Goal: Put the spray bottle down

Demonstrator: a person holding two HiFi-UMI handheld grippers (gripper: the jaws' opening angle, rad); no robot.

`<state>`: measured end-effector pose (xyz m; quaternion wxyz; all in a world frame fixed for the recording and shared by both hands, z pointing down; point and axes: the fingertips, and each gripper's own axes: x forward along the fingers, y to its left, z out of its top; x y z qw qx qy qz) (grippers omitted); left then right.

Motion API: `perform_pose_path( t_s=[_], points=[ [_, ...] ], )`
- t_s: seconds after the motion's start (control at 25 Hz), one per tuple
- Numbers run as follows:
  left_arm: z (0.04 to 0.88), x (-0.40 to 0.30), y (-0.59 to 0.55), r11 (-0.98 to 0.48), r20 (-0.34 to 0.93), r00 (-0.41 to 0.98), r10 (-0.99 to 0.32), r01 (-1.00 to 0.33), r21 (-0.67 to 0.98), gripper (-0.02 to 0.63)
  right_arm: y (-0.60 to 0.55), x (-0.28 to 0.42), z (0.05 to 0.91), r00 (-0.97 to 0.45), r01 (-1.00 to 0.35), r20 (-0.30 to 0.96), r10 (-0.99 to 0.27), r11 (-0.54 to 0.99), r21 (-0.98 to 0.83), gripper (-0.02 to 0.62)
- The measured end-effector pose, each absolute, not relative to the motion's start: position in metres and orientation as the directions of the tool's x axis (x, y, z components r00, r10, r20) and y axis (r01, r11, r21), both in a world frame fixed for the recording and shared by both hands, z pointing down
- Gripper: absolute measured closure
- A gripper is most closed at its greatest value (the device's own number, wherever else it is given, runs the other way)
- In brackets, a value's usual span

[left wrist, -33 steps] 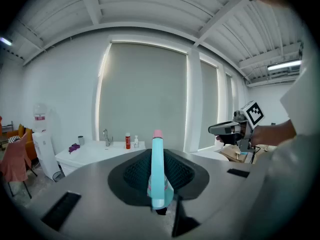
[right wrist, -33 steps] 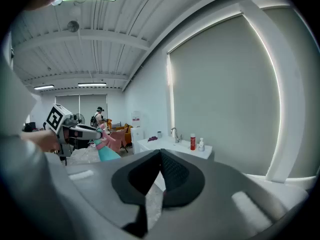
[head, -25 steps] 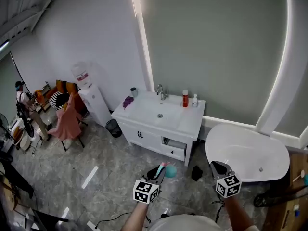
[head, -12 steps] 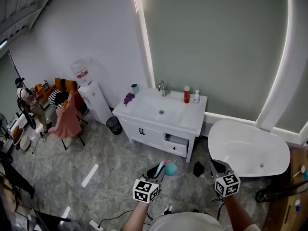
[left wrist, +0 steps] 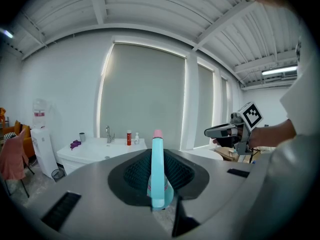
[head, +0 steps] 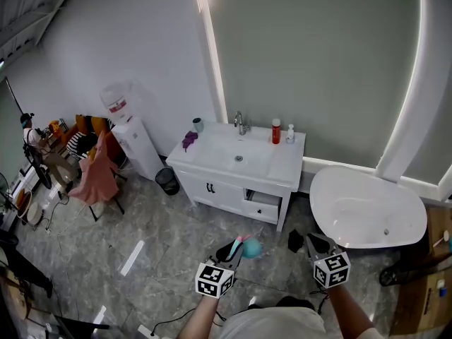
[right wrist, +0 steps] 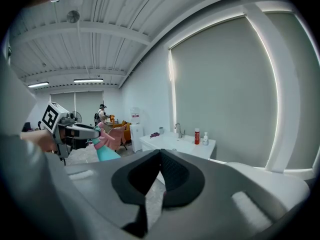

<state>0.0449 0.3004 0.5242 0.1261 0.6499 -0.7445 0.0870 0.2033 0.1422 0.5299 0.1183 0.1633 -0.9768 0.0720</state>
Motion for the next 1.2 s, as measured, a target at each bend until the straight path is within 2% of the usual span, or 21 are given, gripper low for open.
perform_pose_path(
  t_s=[0.52, 1.2],
  points=[
    [0.532, 0.015, 0.287, 0.127, 0.315, -0.103, -0.944, -0.99, 0.056, 0.538, 0.129, 0.179, 0.536, -0.896, -0.371, 0.291, -0.334, 0.925, -0.079, 0.584],
    [0.535, -0.053, 0.183, 0.147, 0.328, -0.119, -0.937, -0.987, 0.063, 0.538, 0.022, 0.096, 0.543, -0.905, -0.344, 0.299, -0.302, 0.934, -0.099, 0.584]
  ],
)
